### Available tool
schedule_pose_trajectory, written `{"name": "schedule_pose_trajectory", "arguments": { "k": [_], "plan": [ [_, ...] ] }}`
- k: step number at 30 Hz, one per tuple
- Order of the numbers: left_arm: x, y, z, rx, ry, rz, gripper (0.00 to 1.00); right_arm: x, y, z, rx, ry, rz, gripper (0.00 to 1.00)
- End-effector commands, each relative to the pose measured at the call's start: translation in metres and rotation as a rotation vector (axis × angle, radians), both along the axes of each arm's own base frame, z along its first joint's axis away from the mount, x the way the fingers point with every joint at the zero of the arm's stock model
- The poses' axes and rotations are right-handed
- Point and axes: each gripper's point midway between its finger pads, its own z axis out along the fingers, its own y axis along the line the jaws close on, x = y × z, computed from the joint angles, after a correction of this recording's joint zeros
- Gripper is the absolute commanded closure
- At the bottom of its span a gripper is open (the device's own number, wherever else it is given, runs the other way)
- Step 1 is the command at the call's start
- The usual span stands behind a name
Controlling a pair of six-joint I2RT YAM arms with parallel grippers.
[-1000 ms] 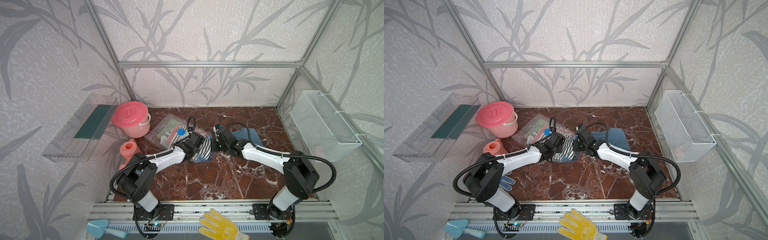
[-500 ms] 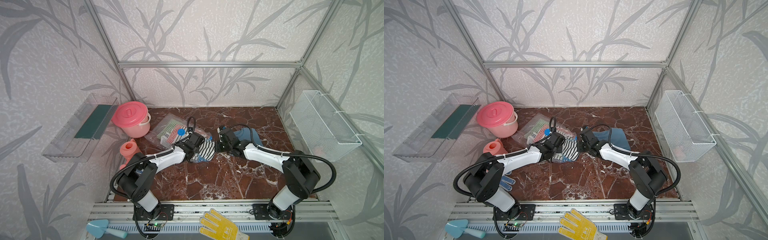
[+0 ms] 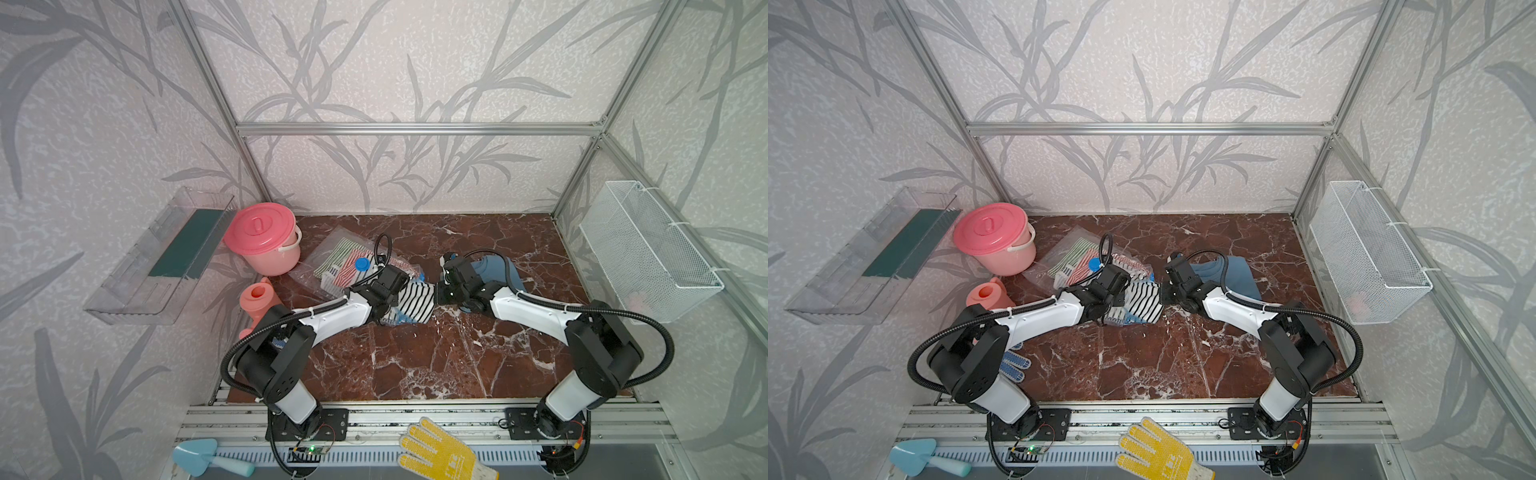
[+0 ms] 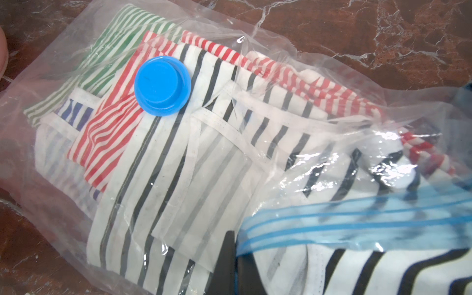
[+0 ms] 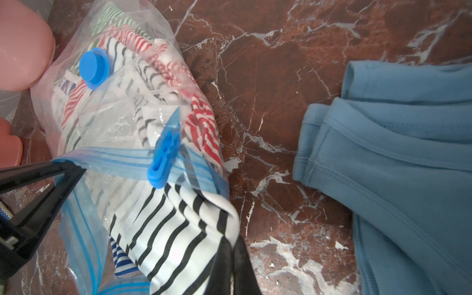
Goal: Take the tank top out of the vacuum bag
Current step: Take out the tank top from the vacuum bag.
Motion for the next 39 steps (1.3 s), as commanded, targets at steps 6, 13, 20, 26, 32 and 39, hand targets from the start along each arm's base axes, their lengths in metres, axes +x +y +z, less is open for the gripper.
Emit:
{"name": "schedule_pose_trajectory", "arguments": {
  "k": [6,13,20,26,32,39],
  "plan": [
    [0.002,0.024,0.000,0.065,0.005,0.081,1.00,0.006,-0.033,0.018,-0.035,-0.057,-0.094,1.00],
    [0.002,0.024,0.001,0.065,0.004,0.081,1.00,0.006,-0.039,0.019,-0.034,-0.052,-0.107,1.00],
    [0.002,0.024,0.001,0.071,0.006,0.080,1.00,0.007,-0.052,0.024,-0.043,-0.062,-0.132,1.00],
    [0.002,0.024,0.001,0.069,0.005,0.078,1.00,0.007,-0.070,0.031,-0.060,-0.068,-0.157,1.00],
    [0.001,0.015,0.001,0.023,0.006,0.034,1.00,0.008,-0.086,0.040,-0.067,-0.081,-0.182,1.00],
    [-0.001,0.011,0.005,-0.007,-0.013,-0.003,1.00,0.012,-0.094,0.049,-0.065,-0.085,-0.191,1.00]
  ]
}}
